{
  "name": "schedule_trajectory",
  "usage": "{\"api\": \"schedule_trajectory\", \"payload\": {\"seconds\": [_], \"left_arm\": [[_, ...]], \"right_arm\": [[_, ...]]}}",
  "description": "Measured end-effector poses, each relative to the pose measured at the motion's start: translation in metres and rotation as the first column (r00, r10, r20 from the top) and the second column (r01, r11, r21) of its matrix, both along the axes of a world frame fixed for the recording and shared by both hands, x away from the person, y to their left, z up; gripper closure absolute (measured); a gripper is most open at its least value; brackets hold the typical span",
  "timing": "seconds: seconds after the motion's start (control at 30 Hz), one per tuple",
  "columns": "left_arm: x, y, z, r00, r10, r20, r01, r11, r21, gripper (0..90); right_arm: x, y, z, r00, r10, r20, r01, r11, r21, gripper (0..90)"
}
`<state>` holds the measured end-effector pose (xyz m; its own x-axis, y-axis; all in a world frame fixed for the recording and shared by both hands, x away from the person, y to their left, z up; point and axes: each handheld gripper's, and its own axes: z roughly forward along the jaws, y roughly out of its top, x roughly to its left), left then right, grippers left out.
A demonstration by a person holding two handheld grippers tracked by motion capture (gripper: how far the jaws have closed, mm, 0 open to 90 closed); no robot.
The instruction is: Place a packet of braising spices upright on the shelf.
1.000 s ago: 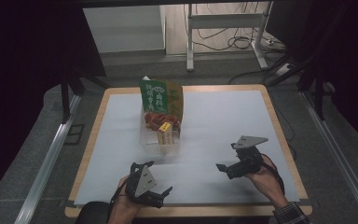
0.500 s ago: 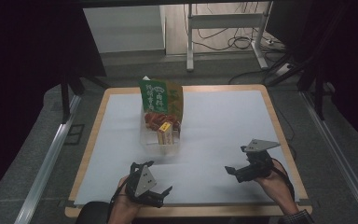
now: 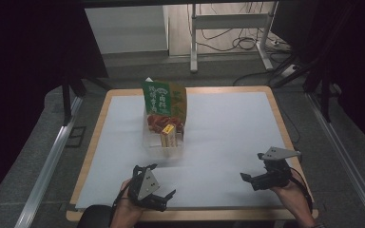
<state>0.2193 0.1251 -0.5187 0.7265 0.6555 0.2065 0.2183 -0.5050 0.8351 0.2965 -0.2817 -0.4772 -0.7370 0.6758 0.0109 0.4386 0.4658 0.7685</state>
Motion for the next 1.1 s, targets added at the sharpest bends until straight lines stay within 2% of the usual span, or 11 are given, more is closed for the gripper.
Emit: {"api": "schedule_trajectory", "payload": {"seconds": [0.57,0.73,0.87,1.0,1.1], "left_arm": [[0.0,0.0,-0.001,1.0,-0.001,-0.004,0.001,1.0,0.002,0.0],[0.001,0.0,-0.001,1.0,0.0,-0.008,0.0,1.0,0.005,0.0],[0.001,-0.001,-0.002,0.9999,0.002,-0.011,-0.002,0.9999,0.011,0.0],[0.003,-0.001,-0.004,0.9996,0.01,-0.025,-0.01,0.9998,0.019,0.0],[0.004,0.0,-0.004,0.9995,0.015,-0.028,-0.015,0.9997,0.02,0.0]], "right_arm": [[-0.018,-0.03,-0.012,0.997,-0.076,-0.013,0.076,0.997,-0.012,0.0],[-0.022,-0.035,-0.02,0.9956,-0.089,-0.029,0.088,0.9957,-0.03,0.0],[-0.022,-0.036,-0.025,0.9955,-0.086,-0.041,0.083,0.9945,-0.064,0.0],[-0.022,-0.036,-0.029,0.9938,-0.088,-0.069,0.082,0.9935,-0.079,0.0],[-0.022,-0.038,-0.03,0.9938,-0.09,-0.064,0.085,0.9931,-0.081,0.0]]}}
